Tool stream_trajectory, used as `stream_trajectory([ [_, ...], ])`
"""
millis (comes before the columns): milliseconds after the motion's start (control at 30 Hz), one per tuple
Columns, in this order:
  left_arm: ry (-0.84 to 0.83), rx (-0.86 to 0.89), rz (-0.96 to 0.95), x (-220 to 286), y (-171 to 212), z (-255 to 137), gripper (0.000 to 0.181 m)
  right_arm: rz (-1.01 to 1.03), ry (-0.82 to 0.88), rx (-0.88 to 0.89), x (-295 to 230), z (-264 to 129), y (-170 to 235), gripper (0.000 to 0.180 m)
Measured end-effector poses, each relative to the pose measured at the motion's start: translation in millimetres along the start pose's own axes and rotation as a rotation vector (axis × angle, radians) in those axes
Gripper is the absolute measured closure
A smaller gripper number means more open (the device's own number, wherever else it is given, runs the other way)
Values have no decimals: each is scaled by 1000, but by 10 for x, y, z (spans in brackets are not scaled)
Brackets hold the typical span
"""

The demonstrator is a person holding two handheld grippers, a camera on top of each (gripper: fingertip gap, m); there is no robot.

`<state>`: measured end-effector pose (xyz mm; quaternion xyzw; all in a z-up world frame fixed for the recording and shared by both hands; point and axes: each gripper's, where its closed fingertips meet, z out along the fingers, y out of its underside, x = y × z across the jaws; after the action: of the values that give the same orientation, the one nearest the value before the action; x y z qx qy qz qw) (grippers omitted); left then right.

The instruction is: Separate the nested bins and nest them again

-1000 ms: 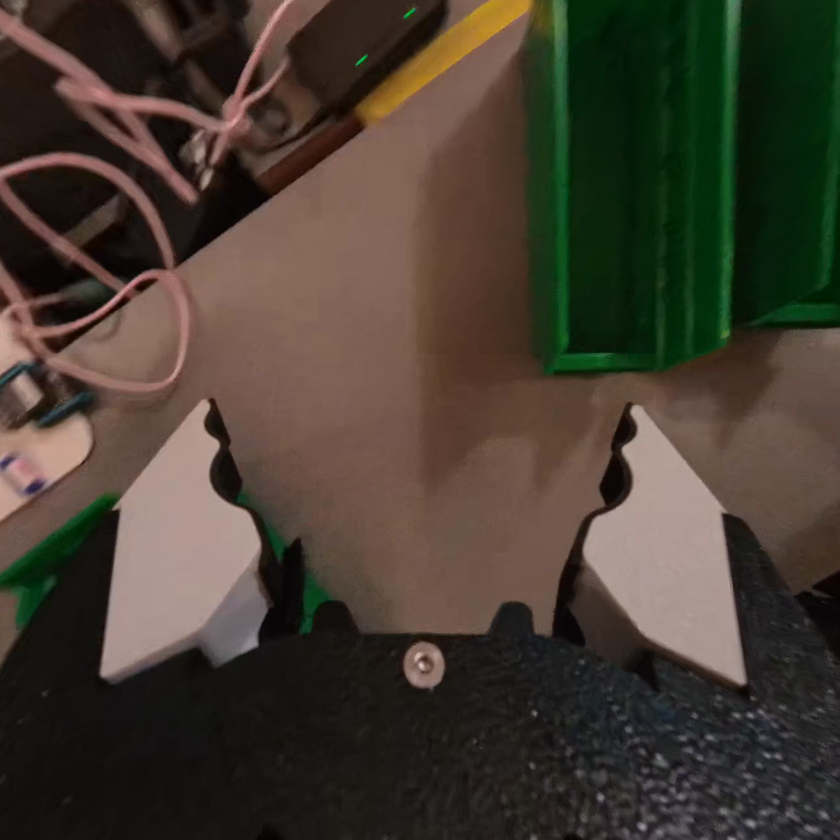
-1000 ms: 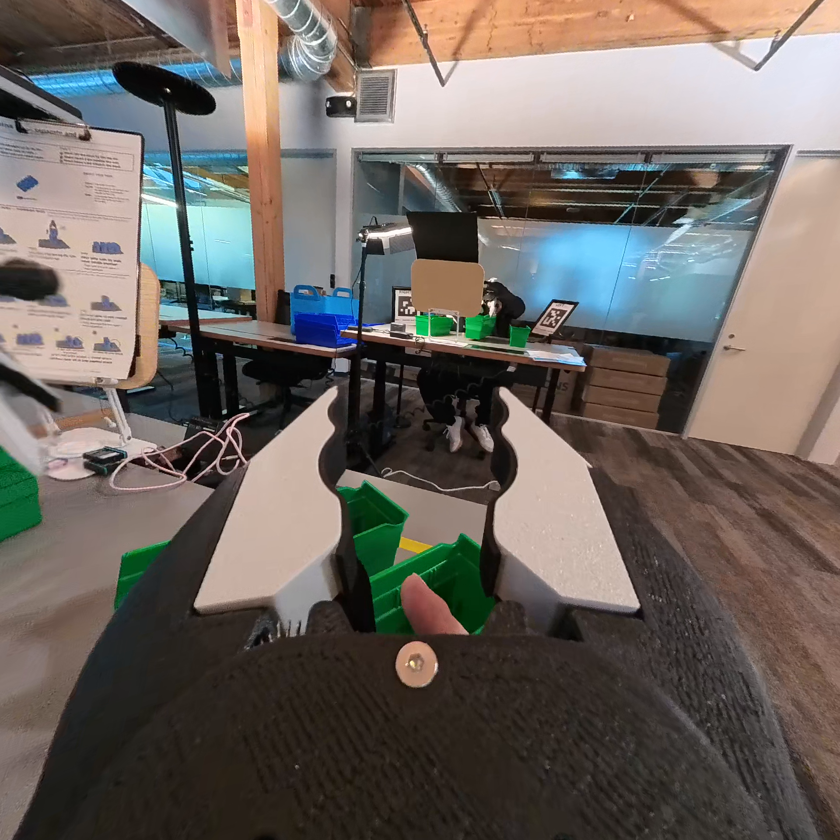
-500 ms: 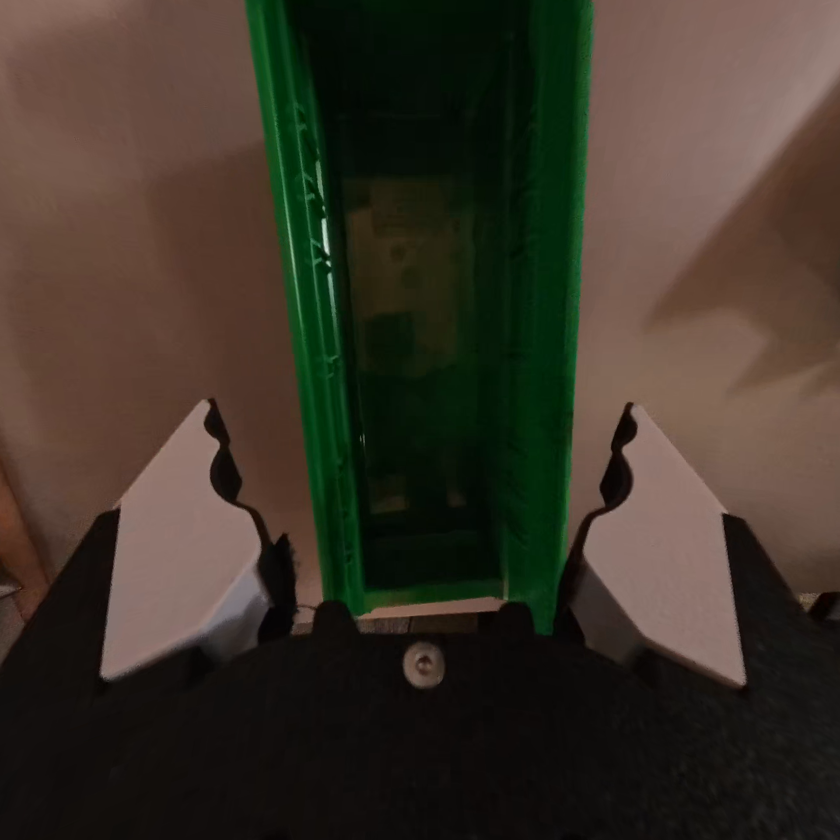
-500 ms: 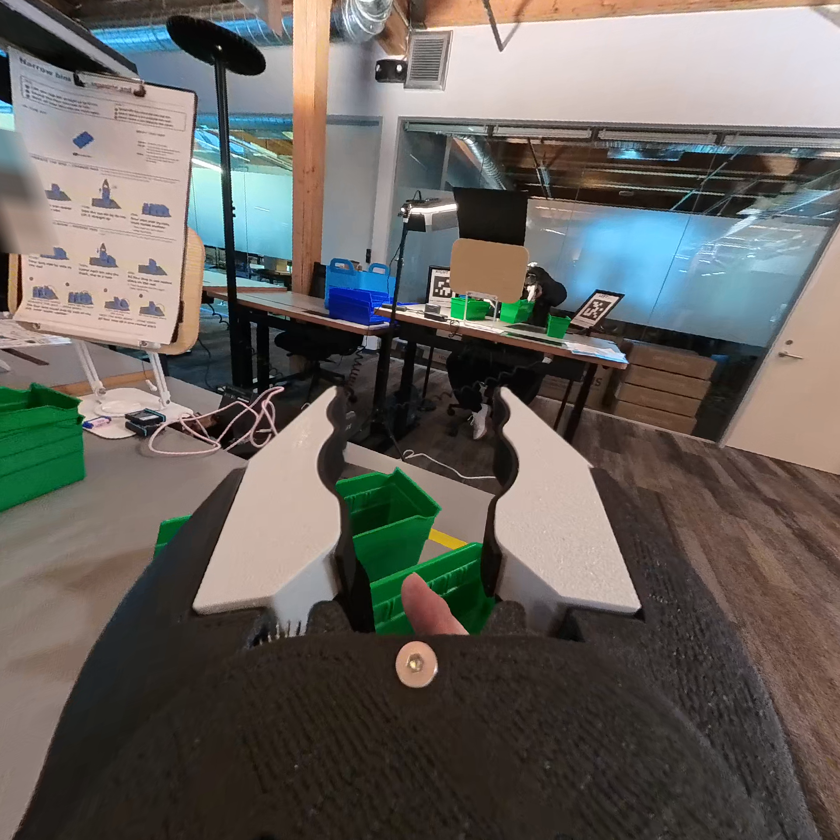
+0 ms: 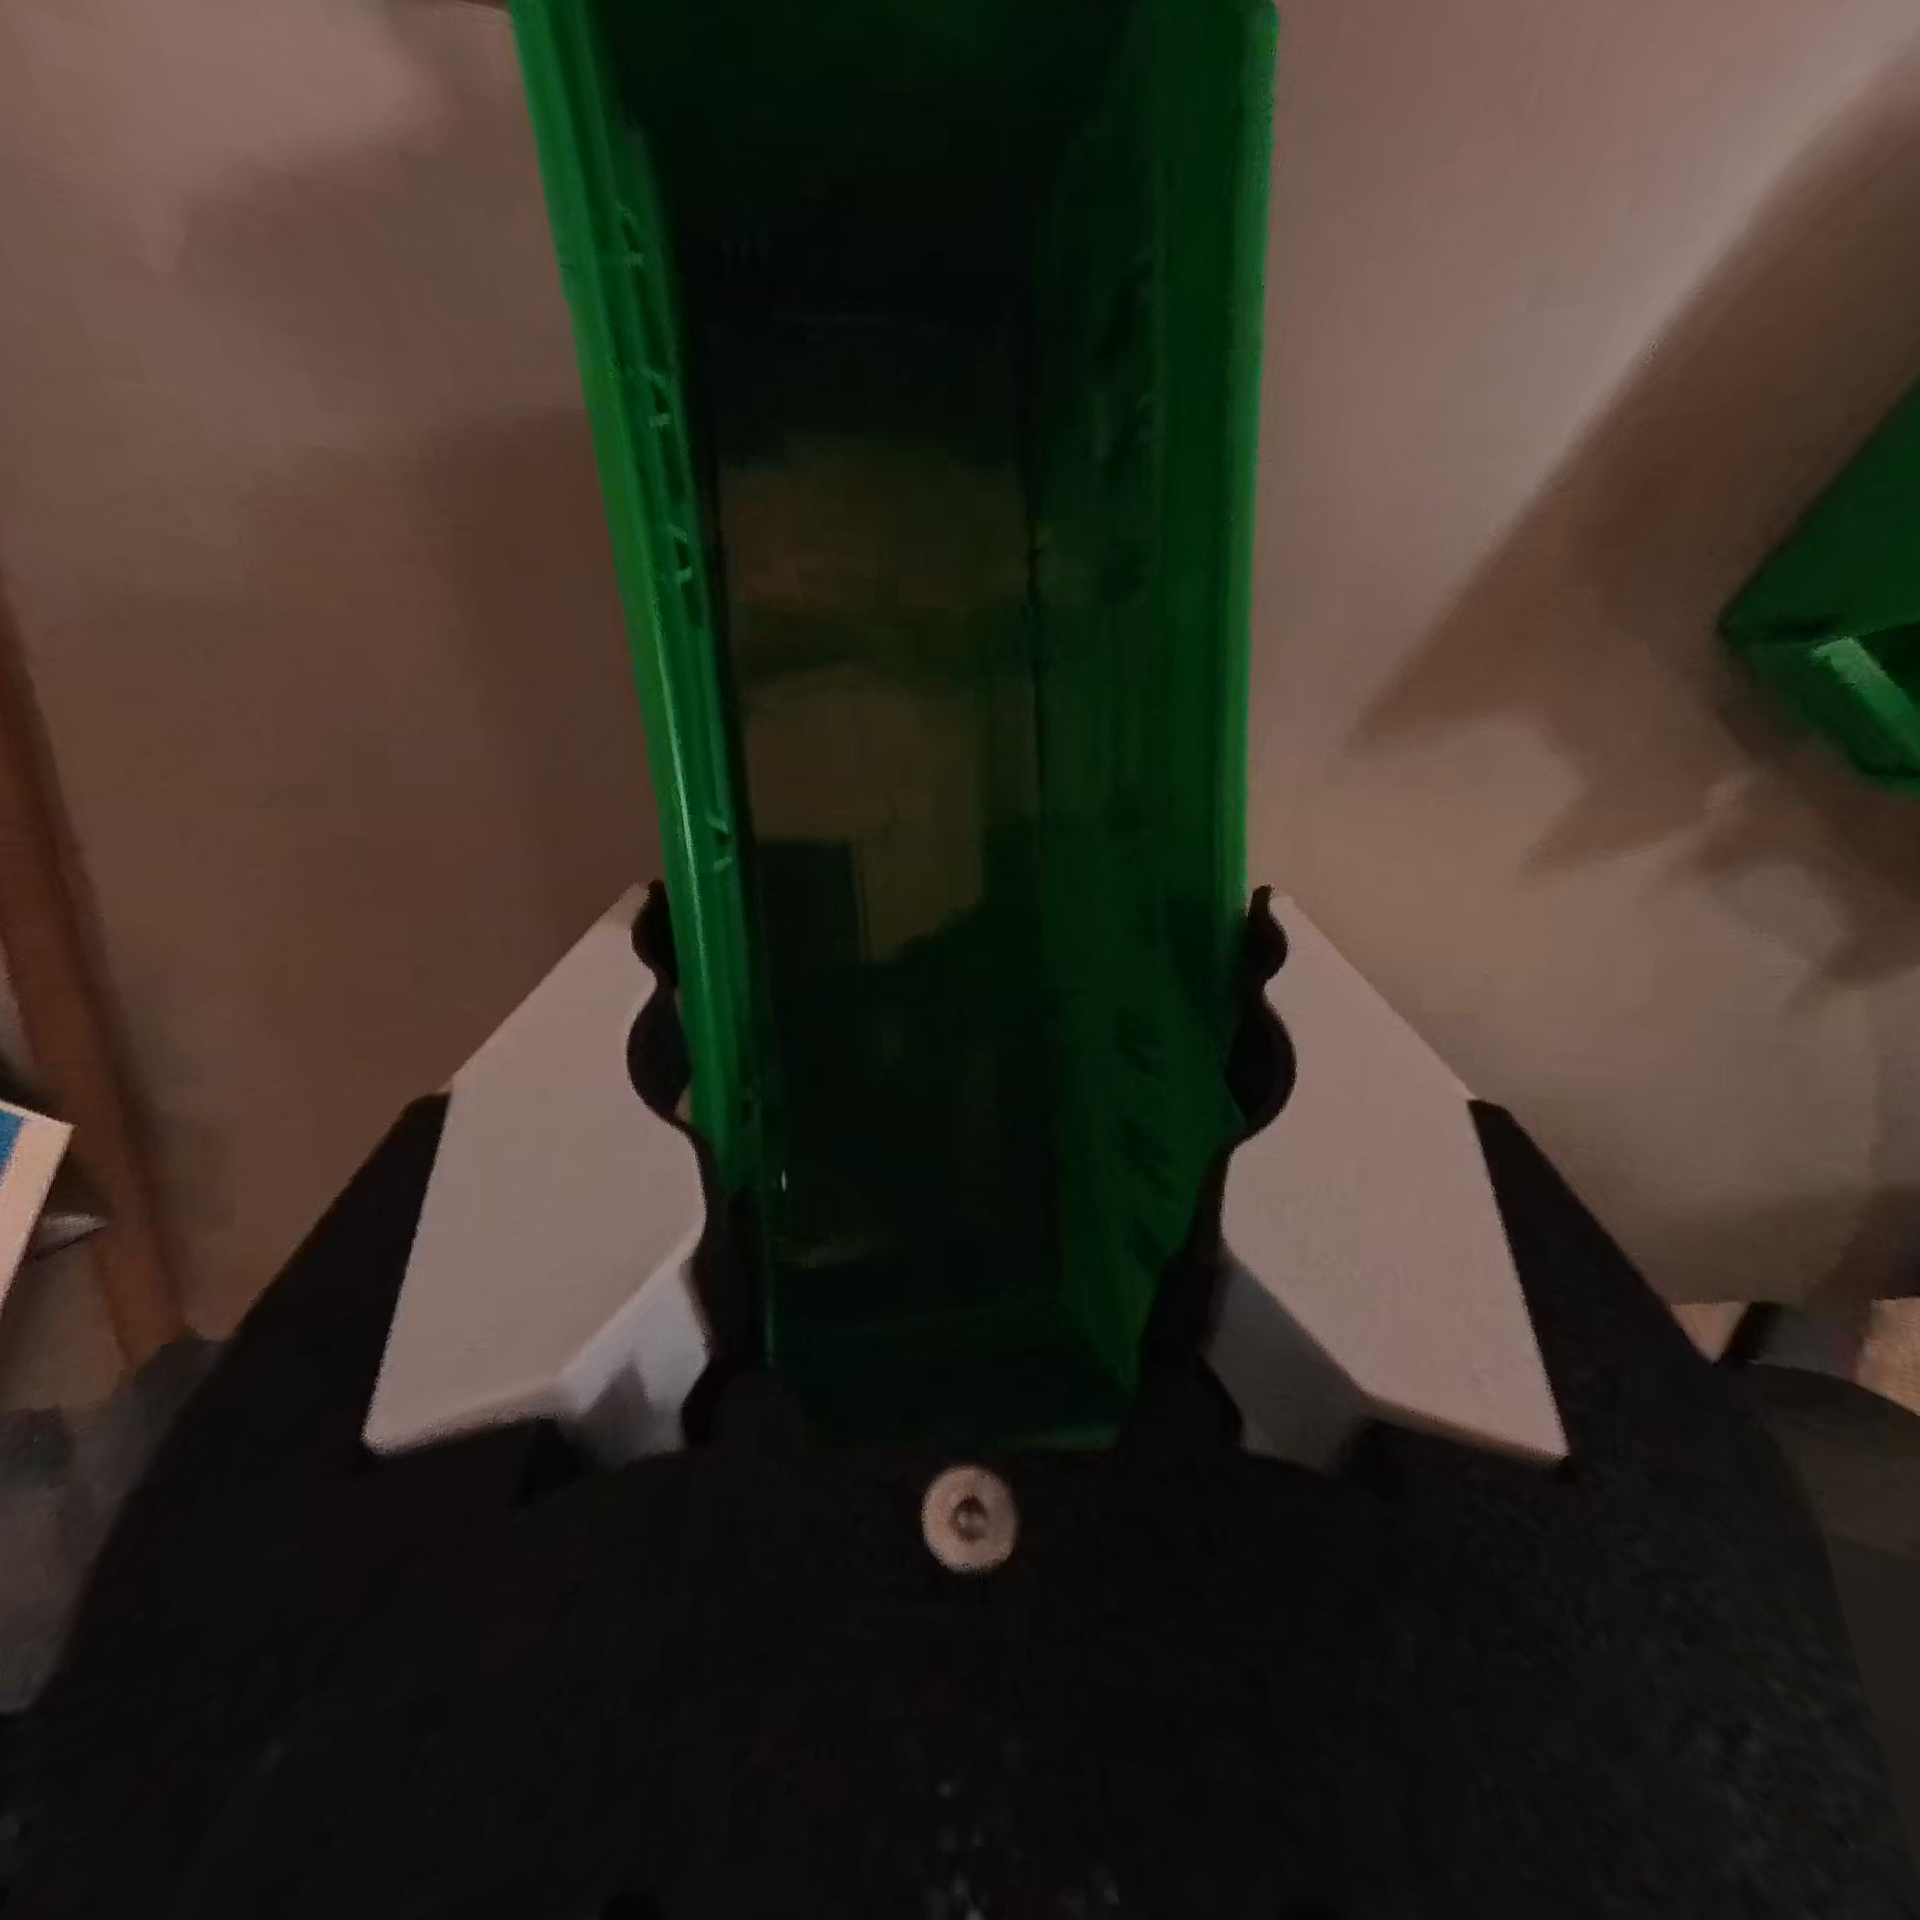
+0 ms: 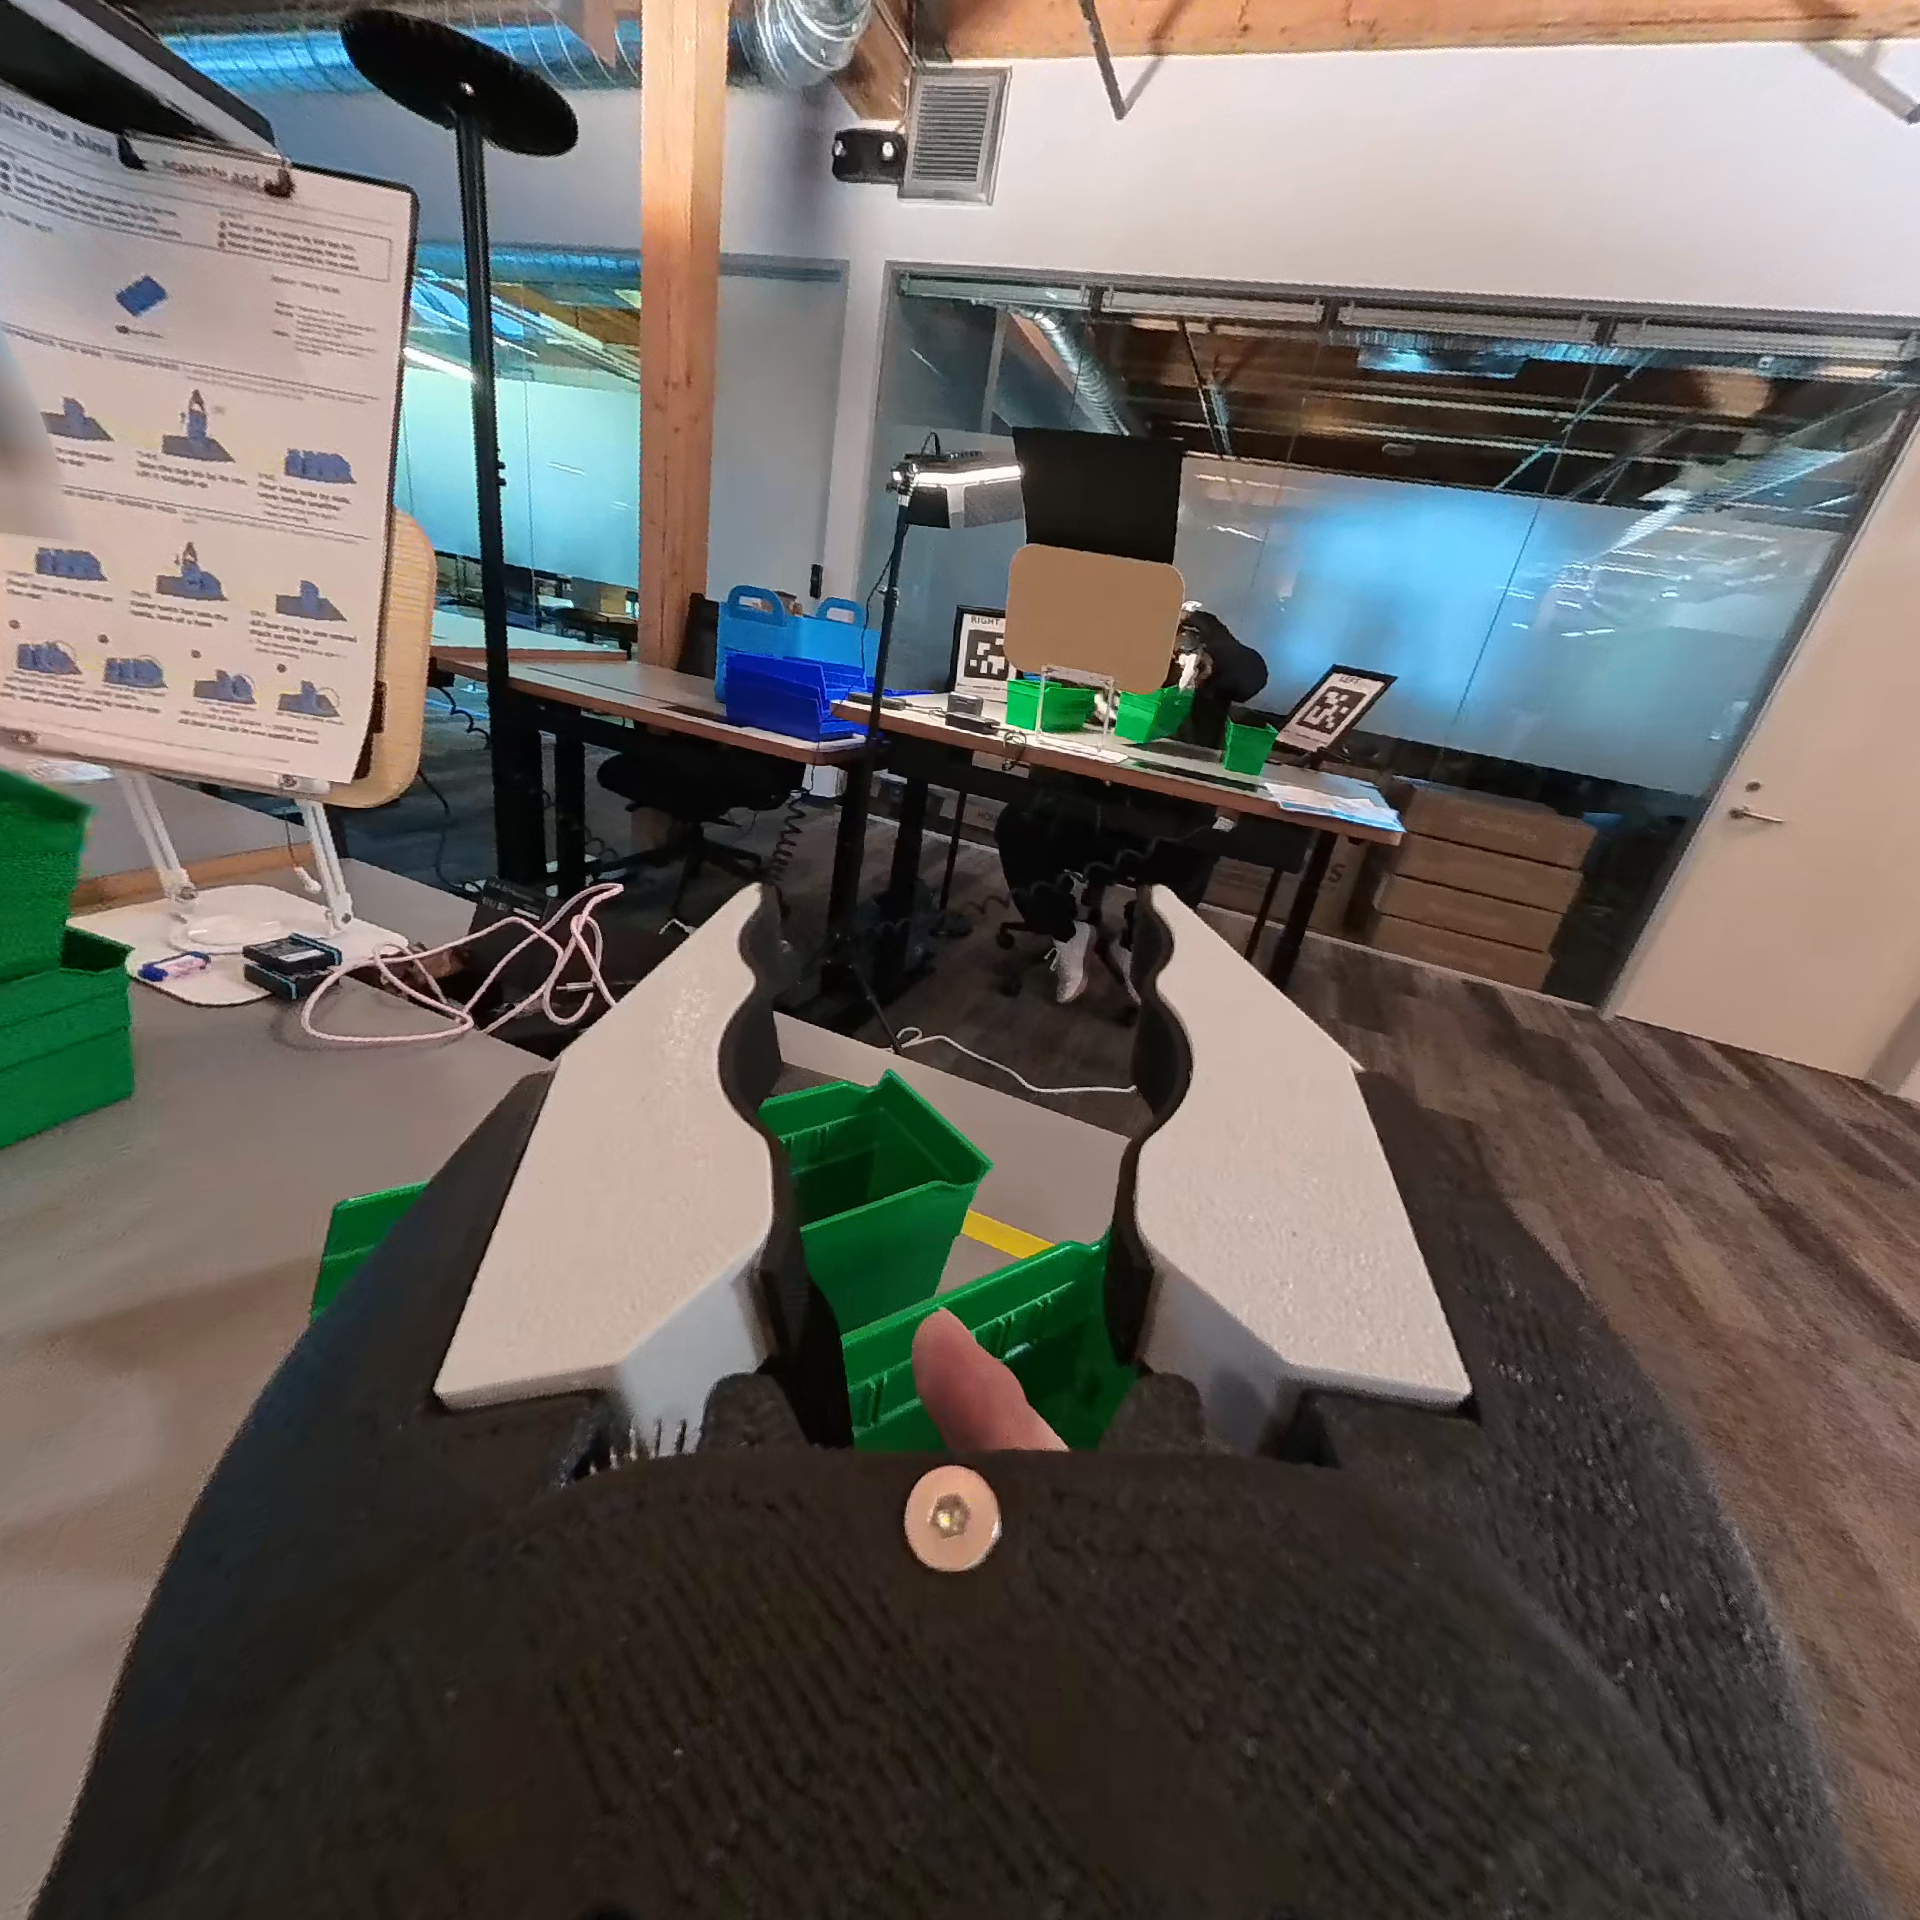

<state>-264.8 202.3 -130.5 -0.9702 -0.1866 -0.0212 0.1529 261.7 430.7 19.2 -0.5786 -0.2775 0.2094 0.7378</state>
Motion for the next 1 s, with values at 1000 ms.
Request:
stream_trajectory([
  [1000,163,169,342,2394,-951,1572,23,116,51,45,211,-116,-57,115],
])
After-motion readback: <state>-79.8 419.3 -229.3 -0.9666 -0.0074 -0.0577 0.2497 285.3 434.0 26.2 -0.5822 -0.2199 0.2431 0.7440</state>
